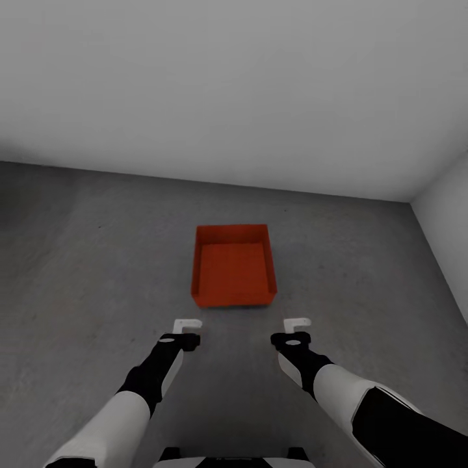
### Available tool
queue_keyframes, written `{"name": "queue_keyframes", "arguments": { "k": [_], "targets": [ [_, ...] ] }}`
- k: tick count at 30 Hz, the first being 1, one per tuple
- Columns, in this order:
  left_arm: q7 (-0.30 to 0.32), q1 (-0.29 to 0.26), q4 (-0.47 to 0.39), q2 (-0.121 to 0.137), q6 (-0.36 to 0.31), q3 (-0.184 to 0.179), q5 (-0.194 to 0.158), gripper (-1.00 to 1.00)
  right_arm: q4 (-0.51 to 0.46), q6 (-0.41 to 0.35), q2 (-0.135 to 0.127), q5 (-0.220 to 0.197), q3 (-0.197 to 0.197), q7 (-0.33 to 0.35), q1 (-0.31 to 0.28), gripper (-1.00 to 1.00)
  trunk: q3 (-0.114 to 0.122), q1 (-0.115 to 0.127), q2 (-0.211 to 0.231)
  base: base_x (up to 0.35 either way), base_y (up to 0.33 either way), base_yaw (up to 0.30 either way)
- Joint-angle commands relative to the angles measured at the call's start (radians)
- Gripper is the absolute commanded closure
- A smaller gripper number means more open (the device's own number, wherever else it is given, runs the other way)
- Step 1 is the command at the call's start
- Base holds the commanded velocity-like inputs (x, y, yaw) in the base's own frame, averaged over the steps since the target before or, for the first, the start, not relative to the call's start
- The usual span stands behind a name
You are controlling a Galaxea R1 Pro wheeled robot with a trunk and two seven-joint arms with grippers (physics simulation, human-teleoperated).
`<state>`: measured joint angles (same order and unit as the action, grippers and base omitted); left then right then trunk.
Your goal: Move the two storage containers from the living room to the garage. In the garage, place one container on the floor and stack the other container on top of it (either order is fine).
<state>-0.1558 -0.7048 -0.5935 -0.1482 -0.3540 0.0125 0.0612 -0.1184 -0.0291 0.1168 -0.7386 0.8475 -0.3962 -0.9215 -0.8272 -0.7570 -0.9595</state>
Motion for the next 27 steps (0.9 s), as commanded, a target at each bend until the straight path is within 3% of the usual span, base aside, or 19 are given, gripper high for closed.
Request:
{"name": "queue_keyframes", "arguments": {
  "k": [1,27],
  "targets": [
    [-0.001,0.0,-0.002,-0.001,-0.006,0.001,0.006,-1.0,-0.001,-0.003,0.0,-0.007,0.008,-0.005,0.0,-1.0,-0.001,0.0,-0.001,-0.194,0.0,0.0],
    [0.001,0.0,-0.001,-0.001,-0.005,0.001,0.006,-1.0,-0.001,-0.003,0.0,-0.007,0.008,-0.006,0.0,-1.0,-0.001,0.0,-0.001,-0.013,0.0,0.0]
  ]
}}
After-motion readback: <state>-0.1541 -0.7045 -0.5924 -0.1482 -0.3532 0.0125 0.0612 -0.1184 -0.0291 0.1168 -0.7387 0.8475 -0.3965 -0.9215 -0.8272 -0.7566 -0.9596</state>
